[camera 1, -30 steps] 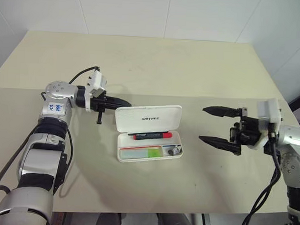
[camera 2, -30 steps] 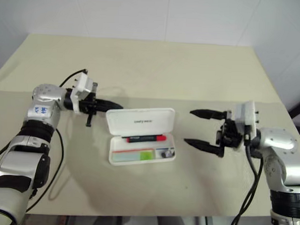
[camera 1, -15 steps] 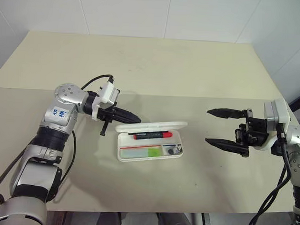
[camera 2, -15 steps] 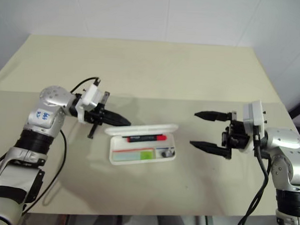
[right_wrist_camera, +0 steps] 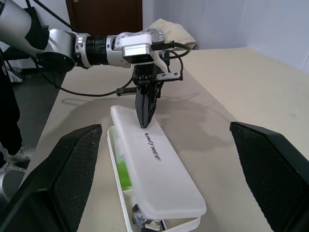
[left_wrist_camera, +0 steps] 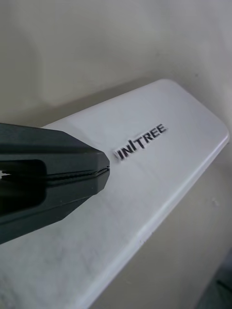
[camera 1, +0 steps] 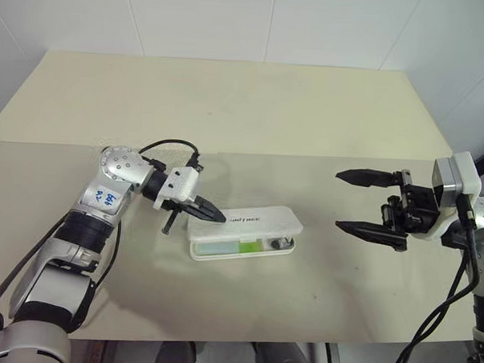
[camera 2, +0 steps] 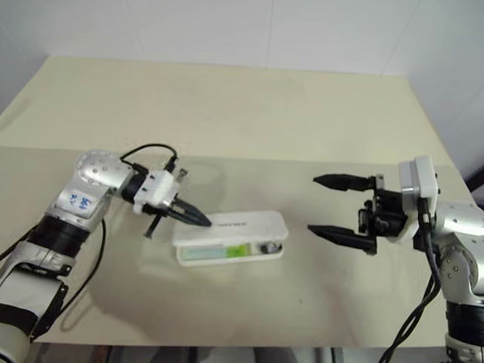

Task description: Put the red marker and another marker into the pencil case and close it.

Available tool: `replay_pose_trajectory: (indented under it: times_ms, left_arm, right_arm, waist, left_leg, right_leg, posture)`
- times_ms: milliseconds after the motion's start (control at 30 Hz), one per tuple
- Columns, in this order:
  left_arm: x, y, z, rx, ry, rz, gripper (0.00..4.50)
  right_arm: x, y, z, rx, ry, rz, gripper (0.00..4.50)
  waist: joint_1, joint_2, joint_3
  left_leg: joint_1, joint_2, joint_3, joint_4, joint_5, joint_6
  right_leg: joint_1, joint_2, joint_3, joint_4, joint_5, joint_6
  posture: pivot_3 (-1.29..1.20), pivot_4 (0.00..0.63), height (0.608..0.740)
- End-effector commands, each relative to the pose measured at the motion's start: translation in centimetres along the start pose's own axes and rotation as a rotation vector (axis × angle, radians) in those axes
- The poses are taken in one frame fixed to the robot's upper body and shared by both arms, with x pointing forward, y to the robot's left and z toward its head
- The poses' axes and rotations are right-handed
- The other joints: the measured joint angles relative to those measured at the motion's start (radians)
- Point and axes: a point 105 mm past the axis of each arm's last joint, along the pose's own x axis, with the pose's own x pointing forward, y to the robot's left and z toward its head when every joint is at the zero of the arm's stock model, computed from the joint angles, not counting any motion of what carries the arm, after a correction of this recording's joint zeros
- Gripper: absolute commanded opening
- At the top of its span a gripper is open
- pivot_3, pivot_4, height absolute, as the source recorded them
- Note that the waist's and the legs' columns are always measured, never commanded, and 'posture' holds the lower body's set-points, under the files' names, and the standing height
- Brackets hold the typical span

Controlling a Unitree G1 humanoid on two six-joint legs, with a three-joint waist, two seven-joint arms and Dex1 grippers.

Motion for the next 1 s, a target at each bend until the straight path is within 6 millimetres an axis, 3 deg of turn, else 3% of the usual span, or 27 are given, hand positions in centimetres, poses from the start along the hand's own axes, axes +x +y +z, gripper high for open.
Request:
replay_pose_trajectory:
  times_ms: [33,533,767,900,1000]
  left_arm:
    - [0.3,-0.7,-0.2,0.073,0.043,-0.110,0.03]
    - [2.1,-1.0,-2.0,0.241,0.144,-0.195,0.03]
    - [1.6,1.3,1.1,0.122,-0.099,0.025,0.03]
    - [-0.1,2.3,3.1,0.026,-0.282,0.178,0.03]
    - [-1.4,2.1,3.3,-0.052,-0.328,0.256,0.03]
  right_arm:
    - [0.1,0.0,0.4,-0.038,0.013,0.004,4.50]
    - [0.2,-0.2,0.0,-0.054,0.033,-0.015,4.50]
    - [-0.2,-0.2,-0.1,-0.063,0.048,-0.031,4.50]
    - [-0.4,-0.1,-0.3,-0.061,0.051,-0.041,4.50]
    - [-0.5,0.1,-0.4,-0.060,0.055,-0.046,4.50]
  waist:
    - [-0.001,0.000,0.000]
    - [-0.002,0.000,0.000]
    - [-0.002,0.000,0.000]
    - [-0.002,0.000,0.000]
    - [-0.002,0.001,0.000]
  left_leg:
    - [0.000,0.000,0.000,0.000,0.000,0.000]
    - [0.000,0.000,0.000,0.004,0.000,0.001]
    - [-0.001,0.000,0.000,0.009,-0.001,0.002]
    - [-0.005,0.000,-0.002,0.009,-0.001,0.002]
    - [-0.005,0.000,-0.004,0.009,-0.001,0.002]
  right_leg:
    - [0.000,0.000,0.000,0.000,0.000,0.000]
    - [0.002,0.000,0.001,0.000,0.001,0.001]
    - [0.003,0.000,0.001,0.001,0.002,0.003]
    - [-0.001,0.001,0.000,0.003,0.002,0.003]
    - [-0.001,0.001,-0.001,0.003,0.002,0.003]
  posture:
    - [0.00,0.150,0.740]
    - [0.00,0.150,0.740]
    - [0.00,0.150,0.740]
    - [0.00,0.150,0.740]
    - [0.00,0.150,0.740]
